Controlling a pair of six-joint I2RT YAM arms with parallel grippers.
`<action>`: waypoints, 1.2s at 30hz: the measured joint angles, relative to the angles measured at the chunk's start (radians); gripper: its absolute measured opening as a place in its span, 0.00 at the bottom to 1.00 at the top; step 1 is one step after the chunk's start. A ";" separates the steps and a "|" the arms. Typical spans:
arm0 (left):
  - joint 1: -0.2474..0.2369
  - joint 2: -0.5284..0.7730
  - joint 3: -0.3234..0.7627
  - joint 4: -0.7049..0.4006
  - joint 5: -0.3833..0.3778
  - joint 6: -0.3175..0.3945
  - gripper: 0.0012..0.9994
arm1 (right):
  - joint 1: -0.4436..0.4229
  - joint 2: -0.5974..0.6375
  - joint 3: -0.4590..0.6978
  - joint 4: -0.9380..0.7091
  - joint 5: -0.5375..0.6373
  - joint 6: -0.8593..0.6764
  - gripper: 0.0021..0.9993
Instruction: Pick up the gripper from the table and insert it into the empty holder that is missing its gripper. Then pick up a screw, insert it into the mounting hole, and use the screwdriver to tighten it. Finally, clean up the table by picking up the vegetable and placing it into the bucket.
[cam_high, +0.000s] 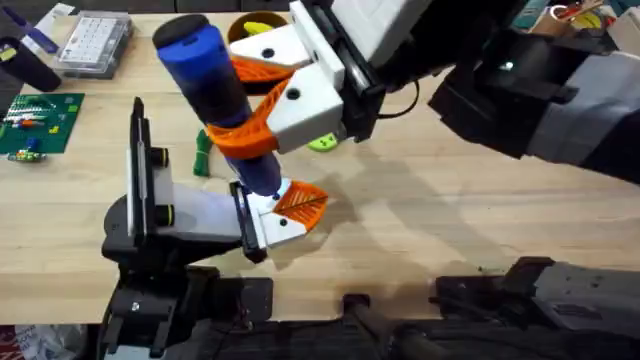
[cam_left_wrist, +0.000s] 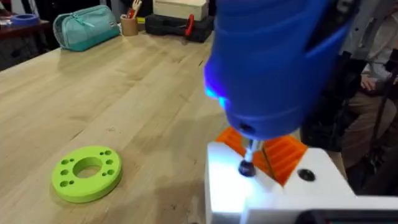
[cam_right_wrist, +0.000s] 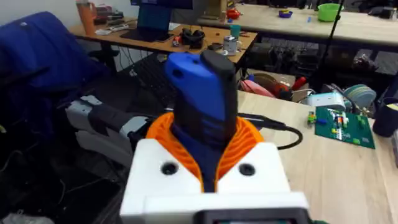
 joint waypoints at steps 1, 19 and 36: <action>0.000 0.000 0.000 0.000 0.000 0.000 0.01 | -0.001 0.000 0.000 0.000 0.000 0.000 0.06; 0.000 0.000 0.000 0.000 0.000 0.000 0.01 | -0.008 0.000 -0.002 -0.019 -0.011 0.000 0.06; 0.000 0.000 0.000 -0.001 0.000 0.000 0.01 | -0.009 0.000 -0.010 -0.019 -0.012 -0.015 0.06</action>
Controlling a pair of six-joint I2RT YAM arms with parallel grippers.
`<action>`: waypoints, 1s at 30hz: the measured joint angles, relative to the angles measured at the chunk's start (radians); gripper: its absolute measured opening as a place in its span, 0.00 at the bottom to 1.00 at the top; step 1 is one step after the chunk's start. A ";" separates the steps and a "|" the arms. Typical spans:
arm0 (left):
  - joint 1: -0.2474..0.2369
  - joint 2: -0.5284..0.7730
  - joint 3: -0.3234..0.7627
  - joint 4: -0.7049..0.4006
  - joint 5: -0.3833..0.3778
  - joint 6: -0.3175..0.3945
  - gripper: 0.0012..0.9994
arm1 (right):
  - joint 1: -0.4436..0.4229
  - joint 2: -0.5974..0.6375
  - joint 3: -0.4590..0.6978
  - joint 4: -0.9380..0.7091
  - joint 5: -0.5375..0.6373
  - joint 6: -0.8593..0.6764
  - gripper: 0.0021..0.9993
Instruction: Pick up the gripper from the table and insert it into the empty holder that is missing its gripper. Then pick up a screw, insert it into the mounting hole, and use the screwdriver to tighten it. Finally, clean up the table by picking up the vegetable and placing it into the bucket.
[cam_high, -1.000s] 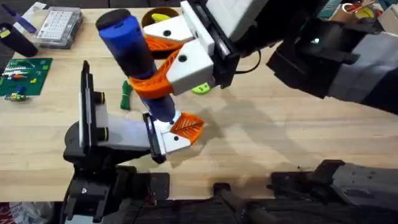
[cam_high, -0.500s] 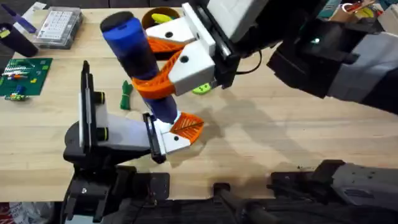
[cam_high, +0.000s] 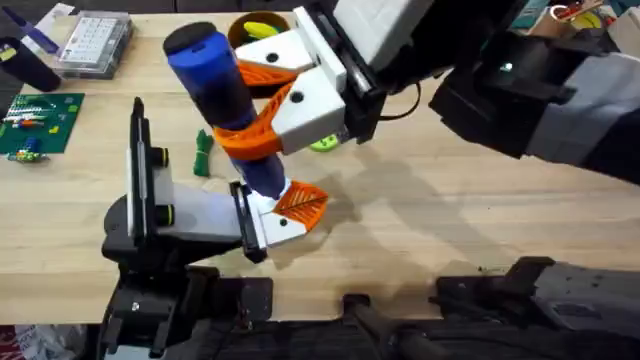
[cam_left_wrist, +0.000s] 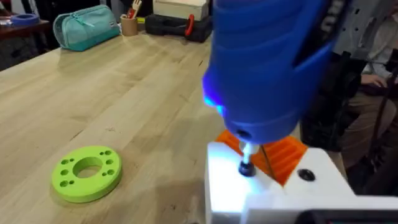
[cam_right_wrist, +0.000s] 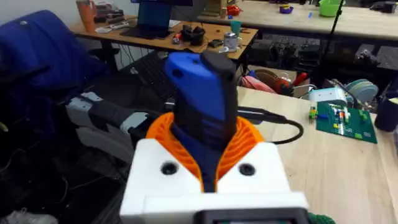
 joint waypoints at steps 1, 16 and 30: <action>0.000 0.000 0.000 0.000 0.000 0.000 0.01 | 0.000 0.000 0.000 0.000 0.000 0.000 0.06; 0.000 0.000 0.000 0.000 0.000 0.000 0.01 | 0.007 0.000 -0.012 0.000 0.000 -0.011 0.06; 0.000 0.000 0.000 -0.001 0.000 0.000 0.01 | 0.012 0.000 -0.024 0.009 0.002 -0.019 0.06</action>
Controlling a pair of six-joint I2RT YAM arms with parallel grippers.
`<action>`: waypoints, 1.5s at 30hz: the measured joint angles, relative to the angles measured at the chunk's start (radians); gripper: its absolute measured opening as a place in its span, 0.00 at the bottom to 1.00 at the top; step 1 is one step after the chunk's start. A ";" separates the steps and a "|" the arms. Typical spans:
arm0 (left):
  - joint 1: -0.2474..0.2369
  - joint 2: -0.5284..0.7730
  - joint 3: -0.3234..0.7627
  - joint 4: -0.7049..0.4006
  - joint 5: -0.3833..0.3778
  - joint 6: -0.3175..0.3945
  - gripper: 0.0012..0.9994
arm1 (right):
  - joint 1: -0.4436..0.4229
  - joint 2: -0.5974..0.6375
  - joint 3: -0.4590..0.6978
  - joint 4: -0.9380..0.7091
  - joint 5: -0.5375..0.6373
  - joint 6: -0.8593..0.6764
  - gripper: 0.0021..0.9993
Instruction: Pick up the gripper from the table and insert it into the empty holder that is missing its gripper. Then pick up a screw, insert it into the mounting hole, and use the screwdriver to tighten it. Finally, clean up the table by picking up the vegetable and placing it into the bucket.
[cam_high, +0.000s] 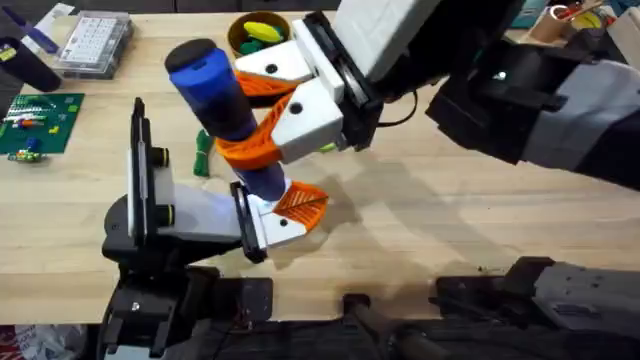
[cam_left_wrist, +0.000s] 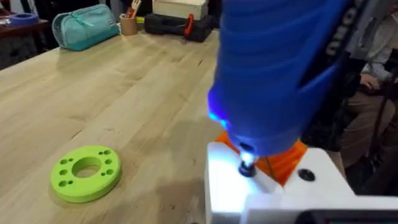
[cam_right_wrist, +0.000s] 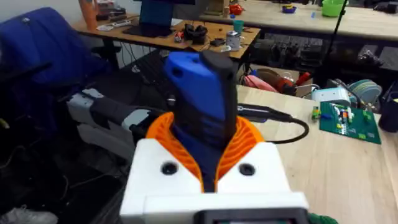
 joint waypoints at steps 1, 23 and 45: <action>0.000 0.000 0.000 0.000 0.000 0.000 0.01 | 0.000 0.000 0.000 0.000 0.001 0.000 0.06; 0.000 0.001 0.000 -0.002 0.002 -0.011 0.01 | -0.007 -0.020 -0.046 0.036 0.012 -0.004 0.06; 0.000 0.009 0.000 -0.003 0.005 -0.019 0.01 | 0.010 -0.036 -0.073 0.047 0.032 -0.016 0.06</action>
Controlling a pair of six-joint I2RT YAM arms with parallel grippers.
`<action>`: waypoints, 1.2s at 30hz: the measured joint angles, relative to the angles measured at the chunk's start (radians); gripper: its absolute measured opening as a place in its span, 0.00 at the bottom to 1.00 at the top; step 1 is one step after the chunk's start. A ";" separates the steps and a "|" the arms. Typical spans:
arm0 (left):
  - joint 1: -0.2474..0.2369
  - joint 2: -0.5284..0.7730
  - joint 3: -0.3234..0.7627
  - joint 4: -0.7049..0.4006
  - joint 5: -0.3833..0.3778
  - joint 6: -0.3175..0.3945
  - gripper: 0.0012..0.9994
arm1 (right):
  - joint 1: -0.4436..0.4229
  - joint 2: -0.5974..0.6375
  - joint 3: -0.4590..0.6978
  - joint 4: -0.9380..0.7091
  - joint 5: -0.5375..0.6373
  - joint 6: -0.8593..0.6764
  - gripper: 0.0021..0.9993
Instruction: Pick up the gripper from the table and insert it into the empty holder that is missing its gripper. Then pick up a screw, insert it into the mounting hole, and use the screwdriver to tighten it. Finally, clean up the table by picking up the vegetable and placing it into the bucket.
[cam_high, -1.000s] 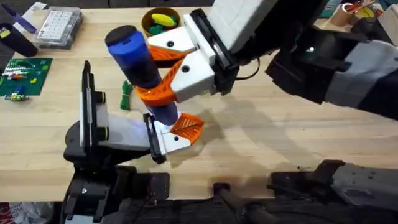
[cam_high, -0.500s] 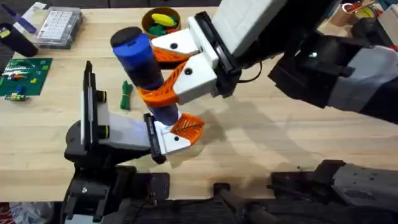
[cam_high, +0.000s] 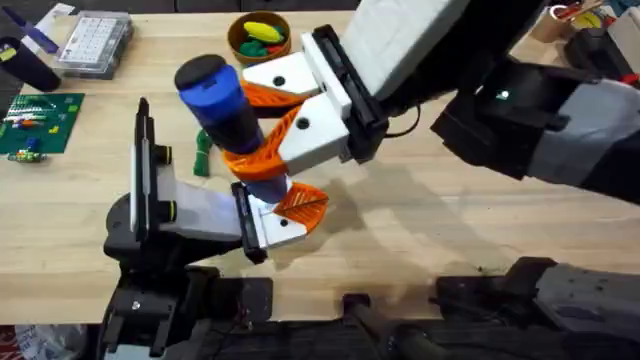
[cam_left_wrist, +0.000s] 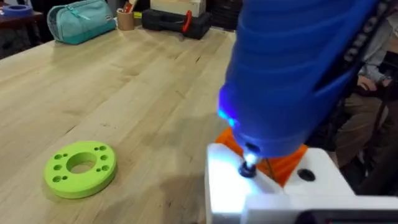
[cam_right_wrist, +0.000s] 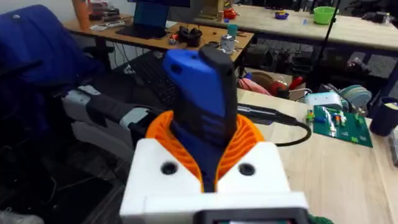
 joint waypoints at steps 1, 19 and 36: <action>0.000 0.000 0.000 0.000 0.000 0.000 0.01 | 0.000 0.000 -0.002 0.002 0.000 -0.001 0.06; 0.000 0.007 0.000 -0.001 0.002 -0.004 0.01 | 0.000 -0.012 -0.024 0.016 0.008 -0.006 0.06; 0.000 0.013 0.000 -0.001 0.003 -0.007 0.01 | 0.000 -0.023 -0.046 0.025 0.016 -0.010 0.06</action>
